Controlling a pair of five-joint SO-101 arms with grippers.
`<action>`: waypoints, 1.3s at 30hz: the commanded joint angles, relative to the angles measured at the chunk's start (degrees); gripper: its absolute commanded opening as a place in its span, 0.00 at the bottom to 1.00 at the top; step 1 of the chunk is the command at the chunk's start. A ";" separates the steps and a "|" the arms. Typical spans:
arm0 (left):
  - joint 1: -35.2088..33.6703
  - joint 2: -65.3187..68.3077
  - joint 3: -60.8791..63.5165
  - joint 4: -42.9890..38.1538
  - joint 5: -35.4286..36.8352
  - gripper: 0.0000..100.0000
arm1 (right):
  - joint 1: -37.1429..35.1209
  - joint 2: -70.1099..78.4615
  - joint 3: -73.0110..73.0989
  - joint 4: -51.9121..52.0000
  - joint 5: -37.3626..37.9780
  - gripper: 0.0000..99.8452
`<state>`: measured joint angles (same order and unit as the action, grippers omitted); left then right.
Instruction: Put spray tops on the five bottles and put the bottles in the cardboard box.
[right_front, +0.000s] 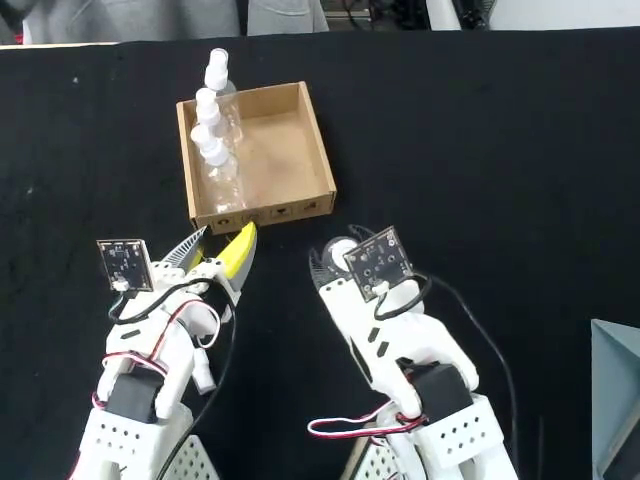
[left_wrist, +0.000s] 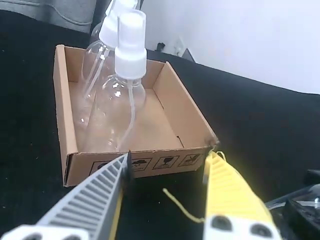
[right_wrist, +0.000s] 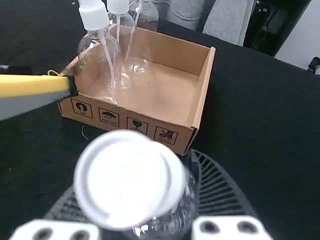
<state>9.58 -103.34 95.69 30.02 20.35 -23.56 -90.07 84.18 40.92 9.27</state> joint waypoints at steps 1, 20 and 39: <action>-0.48 -0.35 1.19 -0.09 -0.53 0.22 | 1.41 -1.98 -3.30 0.18 -0.09 0.10; -1.45 -0.35 1.71 9.32 -0.26 0.22 | 1.41 -1.98 -2.68 0.09 -0.35 0.10; -1.54 -0.35 1.80 12.48 -0.53 0.11 | 1.49 -1.36 -11.38 5.19 -0.18 0.10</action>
<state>8.44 -103.34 95.96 42.86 20.53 -23.56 -90.07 78.02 45.93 9.19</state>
